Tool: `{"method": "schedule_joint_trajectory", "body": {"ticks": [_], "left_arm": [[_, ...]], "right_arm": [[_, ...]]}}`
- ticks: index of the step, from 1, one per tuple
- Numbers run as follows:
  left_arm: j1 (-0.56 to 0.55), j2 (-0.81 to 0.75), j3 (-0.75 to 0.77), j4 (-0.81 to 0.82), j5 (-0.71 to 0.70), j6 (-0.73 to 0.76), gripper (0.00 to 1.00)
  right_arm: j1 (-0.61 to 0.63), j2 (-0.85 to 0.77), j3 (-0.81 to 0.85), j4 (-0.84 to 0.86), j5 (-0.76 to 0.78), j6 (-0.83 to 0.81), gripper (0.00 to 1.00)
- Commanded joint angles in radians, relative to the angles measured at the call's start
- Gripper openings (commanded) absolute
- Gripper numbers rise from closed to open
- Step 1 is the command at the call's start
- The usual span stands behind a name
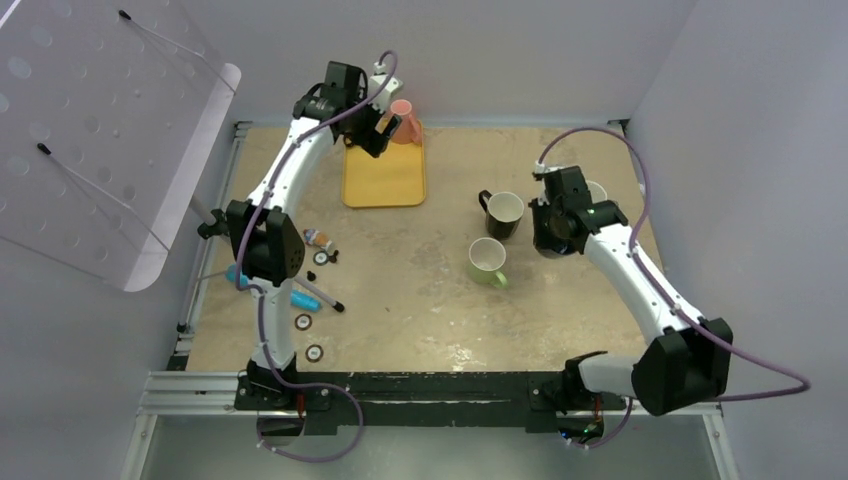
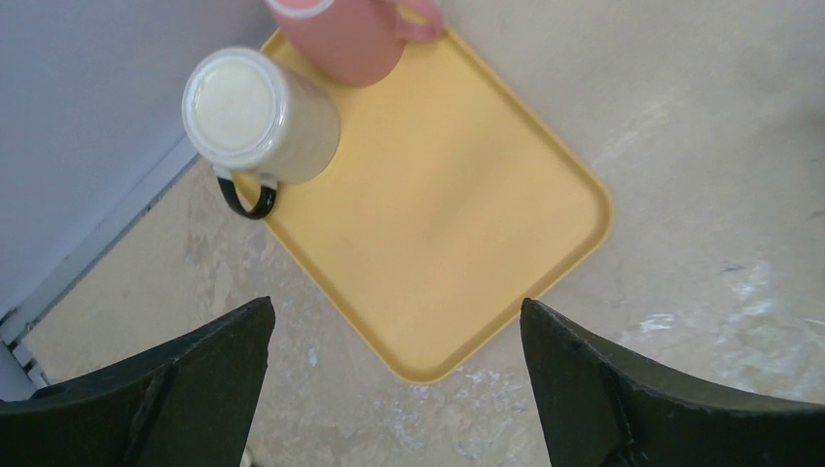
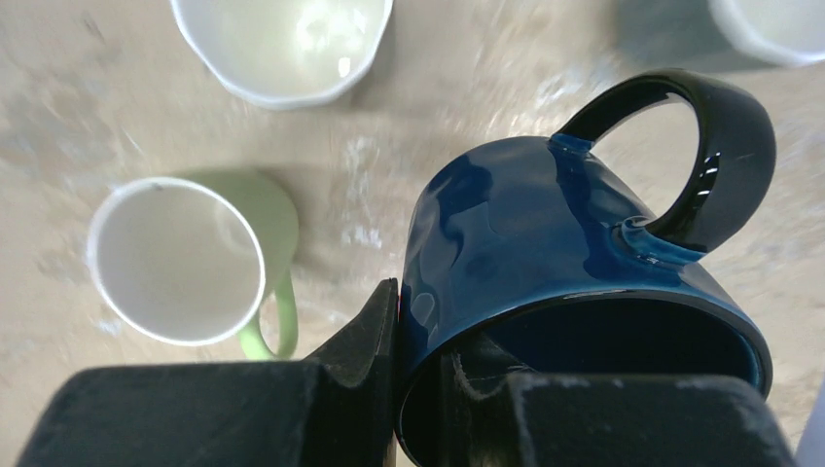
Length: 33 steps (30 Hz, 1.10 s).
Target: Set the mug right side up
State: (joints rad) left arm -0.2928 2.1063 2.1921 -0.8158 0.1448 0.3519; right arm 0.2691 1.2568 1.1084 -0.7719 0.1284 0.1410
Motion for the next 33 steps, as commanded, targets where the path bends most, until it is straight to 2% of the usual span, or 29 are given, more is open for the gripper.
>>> {"method": "schedule_joint_trajectory", "body": {"ticks": [1, 8, 10, 13, 18, 20, 25, 30, 33], "left_arm": [[0.061, 0.075, 0.080, 0.029, -0.085, 0.034, 0.96], [0.106, 0.248, 0.177, 0.153, -0.138, 0.074, 0.93], [0.114, 0.302, 0.216, 0.207, -0.177, 0.114, 0.92], [0.119, 0.366, 0.240, 0.308, -0.202, 0.175, 0.86], [0.122, 0.443, 0.286, 0.358, -0.160, 0.302, 0.79], [0.124, 0.469, 0.314, 0.352, -0.150, 0.333, 0.77], [0.140, 0.503, 0.332, 0.337, -0.100, 0.361, 0.63], [0.141, 0.518, 0.329, 0.287, -0.067, 0.414, 0.60], [0.140, 0.520, 0.320, 0.270, -0.056, 0.433, 0.55]], "right_arm": [[-0.015, 0.061, -0.049, 0.056, -0.087, -0.047, 0.00], [-0.033, 0.195, -0.063, 0.118, -0.124, -0.055, 0.00], [-0.036, 0.210, -0.063, 0.118, -0.125, -0.055, 0.09], [-0.040, 0.222, -0.071, 0.115, -0.130, -0.055, 0.29], [-0.040, 0.225, -0.073, 0.107, -0.130, -0.057, 0.43], [-0.040, 0.216, -0.072, 0.103, -0.129, -0.054, 0.44], [-0.040, 0.183, -0.069, 0.090, -0.113, -0.052, 0.47], [-0.040, 0.153, -0.053, 0.074, -0.092, -0.053, 0.47], [-0.039, 0.132, -0.042, 0.066, -0.085, -0.053, 0.47]]}}
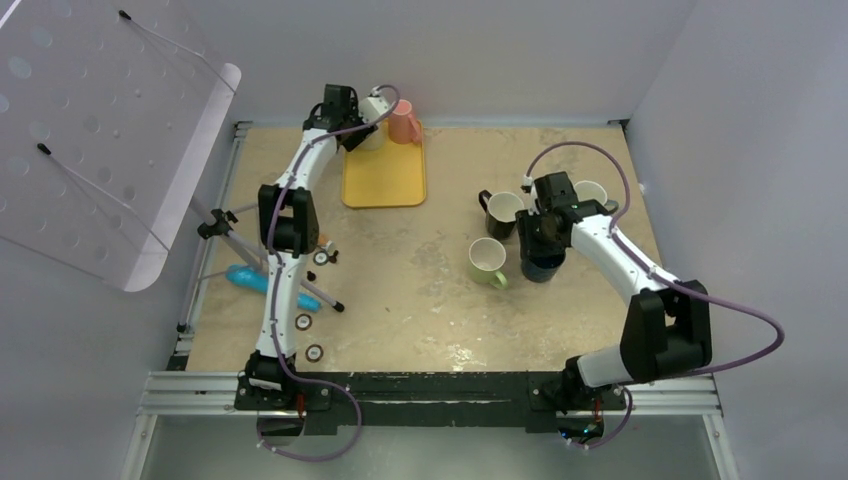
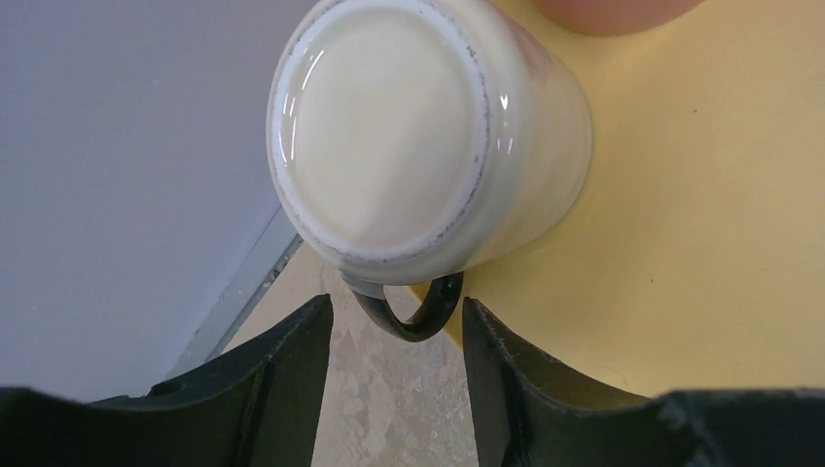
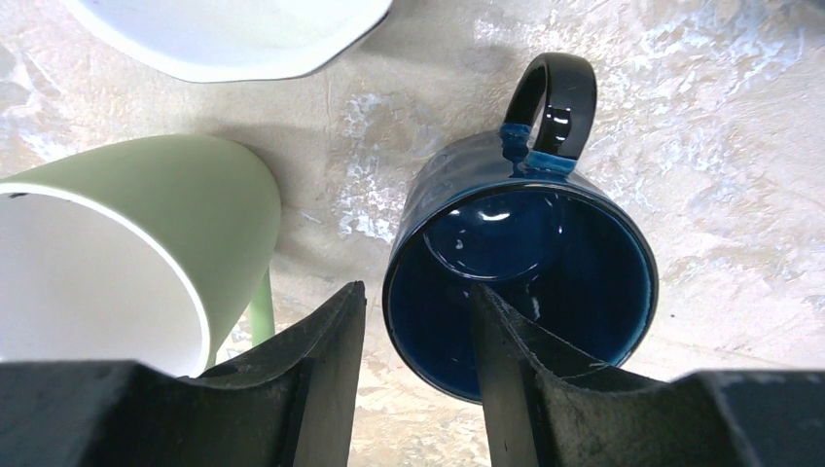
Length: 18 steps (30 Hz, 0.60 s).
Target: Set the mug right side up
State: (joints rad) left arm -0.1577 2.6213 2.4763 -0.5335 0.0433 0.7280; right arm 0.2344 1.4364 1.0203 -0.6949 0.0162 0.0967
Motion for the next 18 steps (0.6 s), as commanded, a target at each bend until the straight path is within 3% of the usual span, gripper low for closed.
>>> {"method": "schedule_joint_trajectory", "body": {"ticks": [1, 9, 12, 18], "left_arm": [[0.004, 0.010, 0.039, -0.020, 0.047, 0.061, 0.50], [-0.003, -0.011, -0.016, -0.039, 0.079, 0.079, 0.25], [-0.006, -0.006, -0.015, -0.032, 0.047, 0.050, 0.02], [-0.005, -0.113, -0.128, 0.013, -0.060, -0.114, 0.00]], "right_arm": [[-0.005, -0.055, 0.050, -0.013, 0.026, -0.009, 0.47], [-0.004, -0.111, 0.049, -0.012, 0.024, -0.009, 0.48], [-0.004, -0.125, 0.046, -0.013, 0.020, -0.009, 0.47], [-0.004, -0.166, 0.049, -0.027, 0.053, -0.008, 0.47]]}}
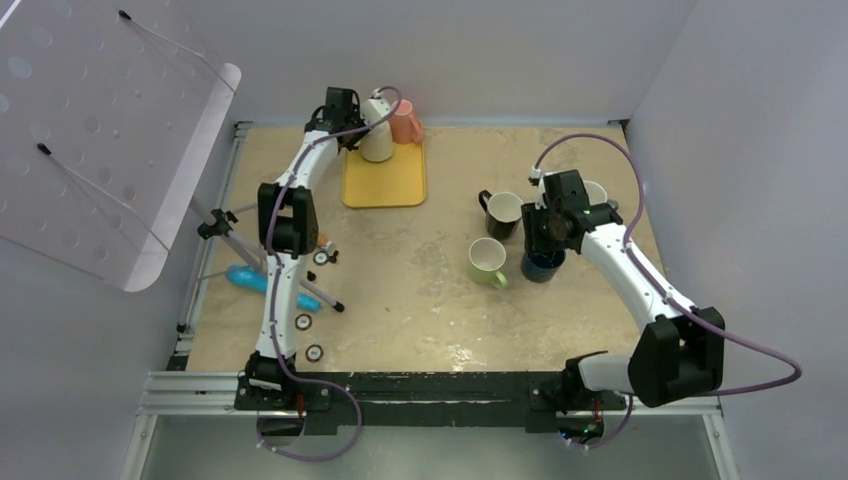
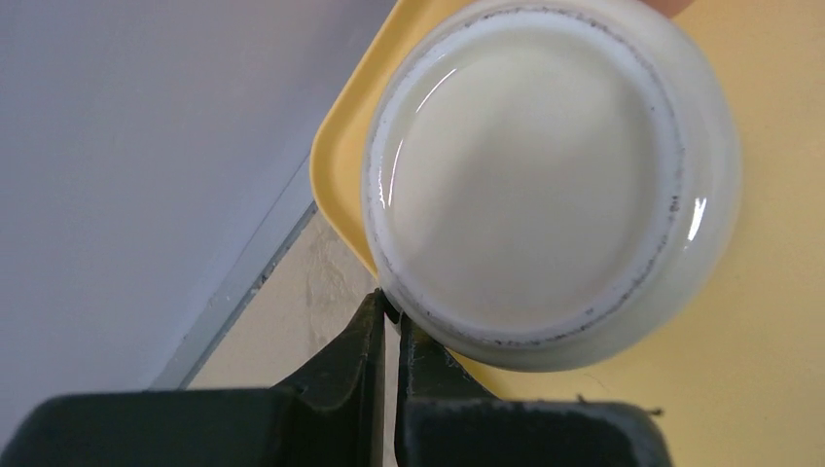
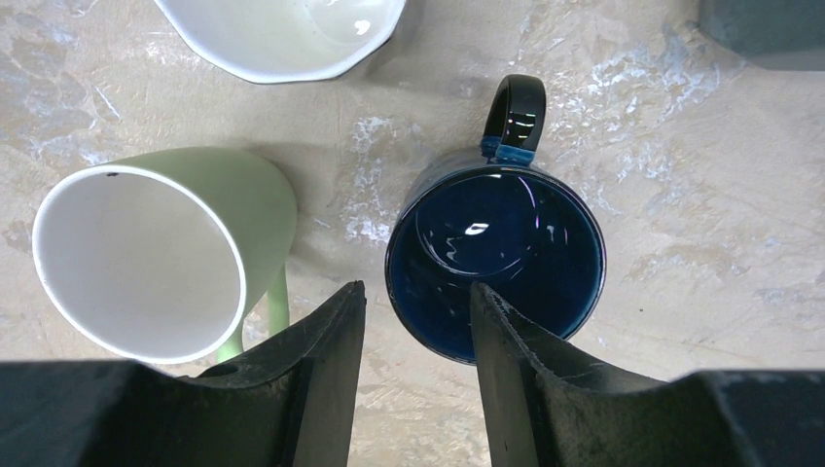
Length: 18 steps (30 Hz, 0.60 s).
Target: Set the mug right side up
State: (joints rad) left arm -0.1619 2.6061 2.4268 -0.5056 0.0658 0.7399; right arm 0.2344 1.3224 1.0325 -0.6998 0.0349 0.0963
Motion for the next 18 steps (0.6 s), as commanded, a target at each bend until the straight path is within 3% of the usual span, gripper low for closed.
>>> {"method": "schedule_joint_trajectory", "body": {"ticks": [1, 4, 9, 12, 13, 18], "left_arm": [[0.002, -0.125, -0.091, -0.033, -0.084, -0.164, 0.00], [0.005, -0.225, -0.139, -0.123, 0.006, -0.277, 0.00], [0.005, -0.393, -0.273, -0.203, 0.192, -0.455, 0.00], [0.005, -0.449, -0.308, -0.232, 0.272, -0.558, 0.00], [0.004, -0.456, -0.298, -0.254, 0.299, -0.584, 0.00], [-0.011, -0.451, -0.265, -0.351, 0.366, -0.633, 0.00]], "right_arm": [[-0.004, -0.061, 0.045, -0.025, 0.047, -0.001, 0.47], [-0.002, -0.110, 0.079, -0.023, 0.058, 0.014, 0.48], [0.092, -0.234, 0.117, 0.105, 0.077, 0.072, 0.62], [0.223, -0.267, 0.080, 0.340, 0.012, 0.142, 0.87], [0.255, -0.265, 0.057, 0.449, -0.023, 0.176, 0.91], [0.345, -0.140, -0.081, 1.042, -0.240, 0.457, 0.94]]}}
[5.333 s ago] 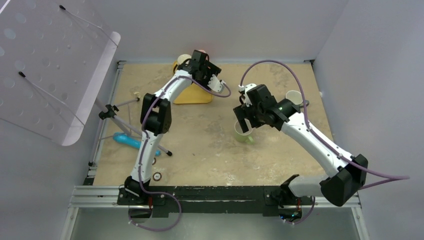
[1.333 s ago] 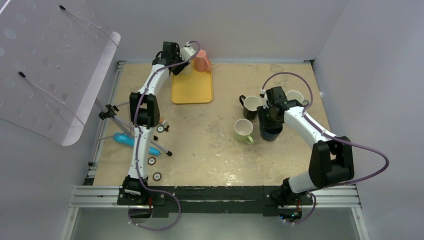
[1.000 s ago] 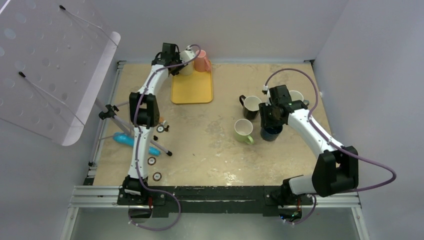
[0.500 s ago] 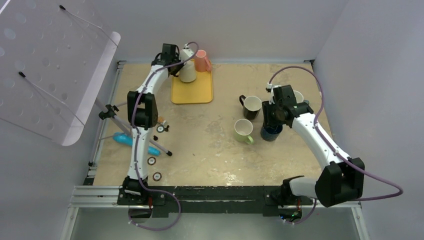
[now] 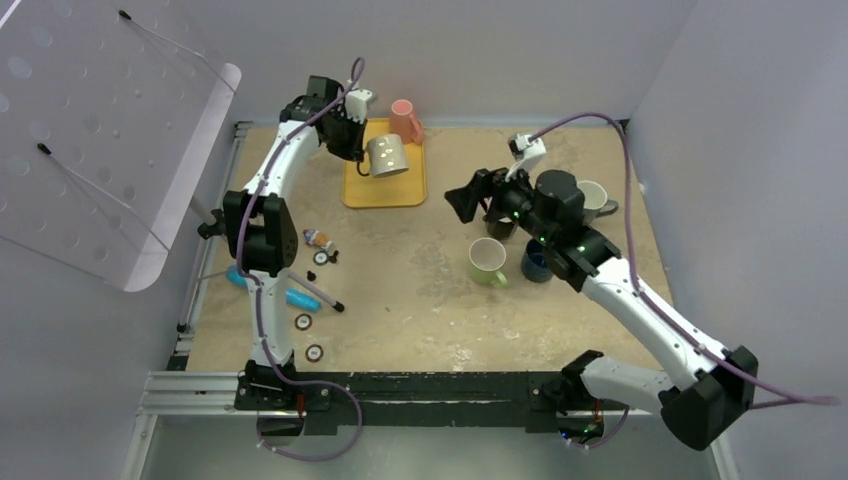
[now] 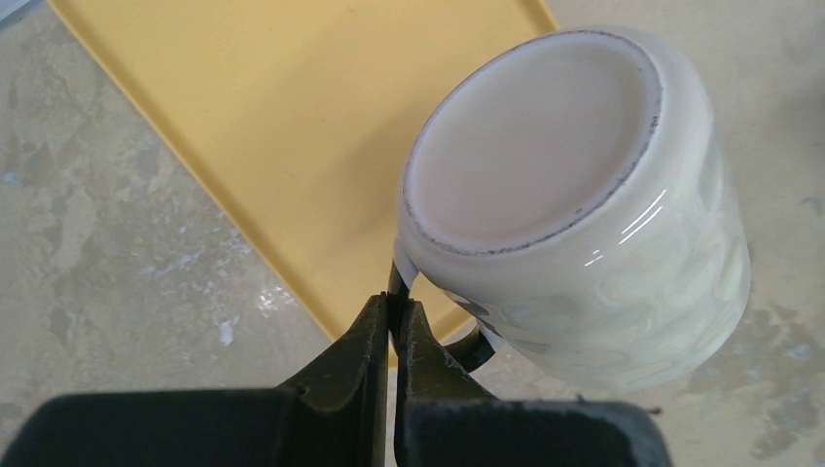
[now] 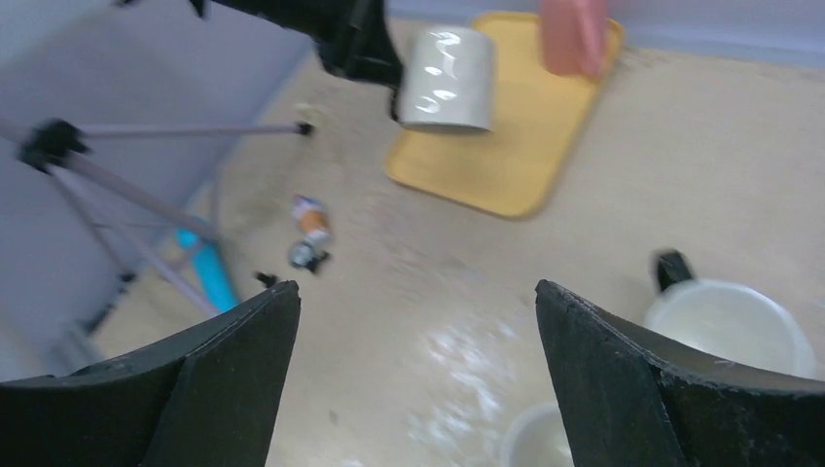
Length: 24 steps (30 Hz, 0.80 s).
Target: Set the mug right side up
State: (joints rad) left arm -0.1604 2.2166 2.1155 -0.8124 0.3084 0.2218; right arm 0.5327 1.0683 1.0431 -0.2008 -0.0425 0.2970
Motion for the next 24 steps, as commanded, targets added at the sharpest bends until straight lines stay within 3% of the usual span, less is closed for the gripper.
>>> {"method": "schedule_joint_trajectory", "body": {"ticks": [1, 7, 11, 24], "left_arm": [[-0.014, -0.059, 0.040, -0.052, 0.122, -0.124, 0.00], [-0.013, -0.093, -0.009, -0.044, 0.214, -0.277, 0.00], [-0.020, -0.142, -0.030, -0.023, 0.243, -0.336, 0.00], [-0.054, -0.287, -0.206, 0.041, 0.291, -0.359, 0.00]], "right_arm": [[0.066, 0.155, -0.092, 0.606, -0.160, 0.307, 0.94], [0.139, 0.410, -0.100, 0.911, -0.106, 0.601, 0.91], [0.144, 0.497, -0.131, 1.056, -0.072, 0.725, 0.87], [0.137, 0.760, 0.095, 1.050, 0.041, 0.820, 0.85]]}}
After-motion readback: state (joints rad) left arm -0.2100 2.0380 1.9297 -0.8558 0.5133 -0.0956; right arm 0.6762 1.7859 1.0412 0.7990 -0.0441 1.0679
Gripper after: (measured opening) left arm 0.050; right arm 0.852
